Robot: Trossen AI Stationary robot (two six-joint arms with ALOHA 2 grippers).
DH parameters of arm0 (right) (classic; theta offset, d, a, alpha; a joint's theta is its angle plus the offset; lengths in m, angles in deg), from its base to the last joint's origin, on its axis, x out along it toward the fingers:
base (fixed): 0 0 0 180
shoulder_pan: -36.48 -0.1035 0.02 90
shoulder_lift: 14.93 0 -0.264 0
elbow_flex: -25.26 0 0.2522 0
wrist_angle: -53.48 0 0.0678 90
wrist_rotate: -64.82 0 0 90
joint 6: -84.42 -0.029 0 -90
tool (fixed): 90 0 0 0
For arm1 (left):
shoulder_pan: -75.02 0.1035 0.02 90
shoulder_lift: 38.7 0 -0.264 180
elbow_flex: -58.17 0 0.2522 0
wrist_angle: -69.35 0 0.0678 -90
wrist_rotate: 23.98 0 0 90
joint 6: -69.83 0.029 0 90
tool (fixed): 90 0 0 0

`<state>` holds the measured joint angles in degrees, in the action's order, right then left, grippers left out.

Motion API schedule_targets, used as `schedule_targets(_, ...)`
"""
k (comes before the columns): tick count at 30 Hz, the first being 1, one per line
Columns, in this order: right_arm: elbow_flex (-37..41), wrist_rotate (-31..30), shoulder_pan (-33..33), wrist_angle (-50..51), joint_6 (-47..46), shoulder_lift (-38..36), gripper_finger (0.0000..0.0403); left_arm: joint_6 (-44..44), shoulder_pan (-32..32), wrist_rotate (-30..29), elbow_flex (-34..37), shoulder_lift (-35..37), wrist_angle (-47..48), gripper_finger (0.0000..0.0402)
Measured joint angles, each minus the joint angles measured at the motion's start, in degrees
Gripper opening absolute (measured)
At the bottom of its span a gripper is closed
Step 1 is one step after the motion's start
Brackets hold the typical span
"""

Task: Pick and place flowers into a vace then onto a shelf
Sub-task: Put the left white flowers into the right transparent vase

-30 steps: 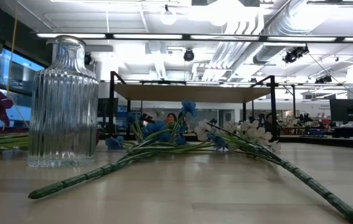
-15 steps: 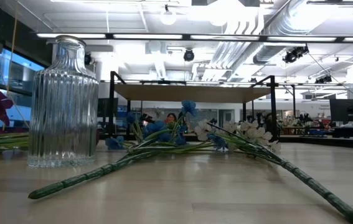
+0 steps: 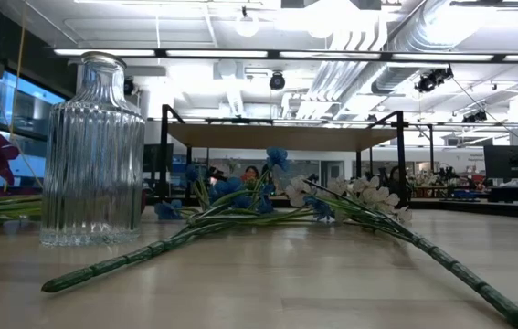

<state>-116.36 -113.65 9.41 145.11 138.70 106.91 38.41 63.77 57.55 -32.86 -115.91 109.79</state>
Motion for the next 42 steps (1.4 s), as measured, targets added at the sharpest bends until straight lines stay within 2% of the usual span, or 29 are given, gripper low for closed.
schedule_targets(7, -0.02, 0.30, 0.00, -2.09, 0.28, 0.00, 0.0005, 0.21, 0.00, -0.06, 0.00, 0.00, 0.04, 0.0042)
schedule_targets(17, -0.02, 1.03, 0.02, -4.43, 0.22, 0.00, 0.0077, 1.27, 0.00, -1.74, 0.00, 0.00, -0.72, 0.0042)
schedule_targets(23, -0.02, 0.68, 0.00, -4.87, 0.21, 0.00, 0.0101, 1.65, 0.02, -3.11, 0.00, 0.00, -0.55, 0.0042)
schedule_targets(34, -0.02, 0.01, -3.36, -6.19, -0.11, 0.00, 0.0108, 1.78, 0.18, -7.29, 0.00, -0.04, 0.50, 0.0042)
schedule_targets(42, -0.02, -1.32, -6.69, -6.69, -4.22, 0.00, 0.0108, 3.25, 3.48, -7.59, 0.04, 1.34, 0.34, 0.0042)
